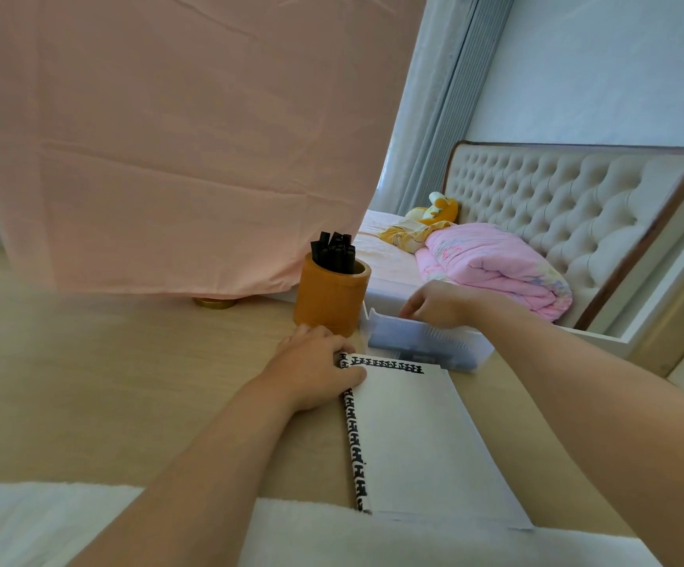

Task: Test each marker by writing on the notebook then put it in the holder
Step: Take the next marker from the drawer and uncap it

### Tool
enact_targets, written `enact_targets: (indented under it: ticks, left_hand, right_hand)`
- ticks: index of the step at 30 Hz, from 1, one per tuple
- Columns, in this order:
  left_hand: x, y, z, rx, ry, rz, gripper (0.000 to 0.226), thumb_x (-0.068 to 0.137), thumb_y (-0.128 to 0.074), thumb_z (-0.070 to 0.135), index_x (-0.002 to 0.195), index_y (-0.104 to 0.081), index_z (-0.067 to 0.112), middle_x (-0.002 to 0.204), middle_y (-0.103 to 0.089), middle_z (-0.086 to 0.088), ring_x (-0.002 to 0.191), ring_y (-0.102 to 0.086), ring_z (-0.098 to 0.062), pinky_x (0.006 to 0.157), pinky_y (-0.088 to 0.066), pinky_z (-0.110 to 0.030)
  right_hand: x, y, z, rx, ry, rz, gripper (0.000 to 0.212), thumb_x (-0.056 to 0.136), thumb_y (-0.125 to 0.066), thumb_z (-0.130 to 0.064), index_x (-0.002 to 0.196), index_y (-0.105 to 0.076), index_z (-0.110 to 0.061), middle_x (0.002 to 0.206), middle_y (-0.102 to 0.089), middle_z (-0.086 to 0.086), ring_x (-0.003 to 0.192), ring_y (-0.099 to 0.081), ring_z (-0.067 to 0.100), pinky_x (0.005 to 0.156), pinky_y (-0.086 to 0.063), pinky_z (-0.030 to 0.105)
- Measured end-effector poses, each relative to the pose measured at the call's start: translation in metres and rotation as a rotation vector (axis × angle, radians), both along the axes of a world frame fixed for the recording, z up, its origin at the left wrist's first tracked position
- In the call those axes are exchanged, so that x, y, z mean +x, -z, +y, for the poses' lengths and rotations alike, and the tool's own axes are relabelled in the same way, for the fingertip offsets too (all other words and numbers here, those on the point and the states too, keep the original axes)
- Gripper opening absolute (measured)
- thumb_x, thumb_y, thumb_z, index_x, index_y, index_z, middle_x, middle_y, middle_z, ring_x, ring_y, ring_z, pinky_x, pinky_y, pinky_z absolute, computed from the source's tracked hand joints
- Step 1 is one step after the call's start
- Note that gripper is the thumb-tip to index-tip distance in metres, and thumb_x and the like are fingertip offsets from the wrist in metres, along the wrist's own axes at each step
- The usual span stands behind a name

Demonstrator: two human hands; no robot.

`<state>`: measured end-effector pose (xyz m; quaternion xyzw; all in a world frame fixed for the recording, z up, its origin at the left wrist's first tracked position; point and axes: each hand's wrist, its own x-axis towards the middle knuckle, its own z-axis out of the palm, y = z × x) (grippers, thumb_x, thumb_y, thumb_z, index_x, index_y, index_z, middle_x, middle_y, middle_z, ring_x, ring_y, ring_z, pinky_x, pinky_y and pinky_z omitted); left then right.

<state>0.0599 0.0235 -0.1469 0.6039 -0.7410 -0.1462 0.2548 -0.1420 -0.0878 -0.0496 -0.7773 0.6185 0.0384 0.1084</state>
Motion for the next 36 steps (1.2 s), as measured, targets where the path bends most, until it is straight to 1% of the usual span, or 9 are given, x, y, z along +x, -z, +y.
enact_targets:
  ticks: [4,7,10,14,21,26,28,31,36]
  left_hand:
    - [0.0,0.0,-0.001,-0.006,0.0,-0.008,0.047,0.087,-0.055,0.058,0.13,-0.055,0.04,0.133,-0.048,0.01,0.127,-0.032,-0.011,0.102,-0.029,-0.033]
    - [0.0,0.002,-0.003,-0.005,-0.003,0.0,0.045,0.087,-0.055,0.058,0.128,-0.056,0.04,0.131,-0.048,0.011,0.126,-0.032,-0.01,0.101,-0.028,-0.032]
    - [-0.001,0.003,-0.005,-0.013,-0.008,-0.005,0.045,0.087,-0.054,0.059,0.128,-0.056,0.041,0.13,-0.048,0.012,0.126,-0.032,-0.01,0.103,-0.029,-0.034]
    - [-0.001,0.003,-0.007,-0.017,-0.012,-0.013,0.044,0.087,-0.053,0.06,0.128,-0.056,0.041,0.129,-0.047,0.012,0.125,-0.032,-0.009,0.104,-0.028,-0.035]
    - [-0.001,0.004,-0.008,-0.027,-0.013,-0.001,0.042,0.087,-0.054,0.059,0.125,-0.058,0.042,0.126,-0.048,0.013,0.124,-0.033,-0.009,0.102,-0.028,-0.033]
    - [-0.002,0.003,-0.007,-0.078,-0.022,0.021,0.039,0.089,-0.054,0.058,0.123,-0.059,0.039,0.12,-0.054,0.015,0.118,-0.039,-0.008,0.102,-0.036,-0.034]
    - [-0.003,0.001,-0.005,-0.133,-0.028,0.059,0.037,0.089,-0.055,0.056,0.121,-0.06,0.038,0.115,-0.056,0.017,0.112,-0.044,-0.007,0.099,-0.042,-0.036]
    - [-0.01,-0.004,-0.003,-0.312,-0.024,0.143,0.03,0.09,-0.059,0.049,0.118,-0.059,0.036,0.107,-0.059,0.019,0.102,-0.05,-0.004,0.087,-0.049,-0.031]
    - [-0.023,-0.011,0.005,-0.458,0.093,0.204,0.038,0.09,-0.064,0.038,0.126,-0.055,0.033,0.104,-0.059,0.02,0.098,-0.055,-0.002,0.078,-0.052,-0.022]
  right_hand:
    - [0.008,0.001,-0.008,0.12,0.074,0.061,0.036,0.099,-0.052,-0.014,0.129,-0.064,-0.028,0.127,-0.052,-0.003,0.114,-0.046,0.016,0.094,-0.049,0.027]
    - [0.012,0.001,-0.012,0.171,0.046,0.114,0.036,0.097,-0.059,-0.019,0.132,-0.062,-0.027,0.126,-0.053,-0.001,0.115,-0.046,0.017,0.082,-0.048,0.023]
    - [0.013,0.004,-0.018,0.192,0.013,0.129,0.032,0.092,-0.069,-0.025,0.124,-0.066,-0.029,0.117,-0.056,-0.004,0.113,-0.049,0.017,0.067,-0.045,0.018]
    - [0.013,0.009,-0.025,0.172,-0.042,0.135,0.01,0.094,-0.067,-0.028,0.103,-0.068,-0.031,0.104,-0.061,-0.006,0.101,-0.053,0.013,0.07,-0.045,0.02]
    - [0.006,0.012,-0.02,-0.101,-0.166,-0.219,0.014,0.094,-0.066,-0.021,0.102,-0.074,-0.029,0.098,-0.069,-0.008,0.092,-0.064,0.013,0.077,-0.051,0.02]
    - [-0.002,0.0,0.008,-0.446,-0.326,-0.222,0.03,0.102,-0.051,-0.03,0.126,-0.068,-0.023,0.12,-0.069,-0.004,0.099,-0.059,0.006,0.095,-0.047,0.022]
    - [-0.003,-0.002,0.025,-0.516,-0.349,-0.268,0.032,0.104,-0.045,-0.026,0.131,-0.064,-0.024,0.116,-0.065,0.0,0.093,-0.053,0.003,0.083,-0.038,0.01]
    - [-0.004,0.0,0.054,-0.409,-0.317,-0.324,0.042,0.102,-0.041,-0.011,0.139,-0.056,-0.026,0.104,-0.051,-0.003,0.083,-0.047,0.004,0.074,-0.034,0.012]
    - [-0.011,0.021,0.095,-0.222,-0.314,-0.391,0.075,0.093,-0.057,-0.005,0.156,-0.023,-0.029,0.095,-0.054,-0.011,0.089,-0.055,0.011,0.087,-0.049,0.024]
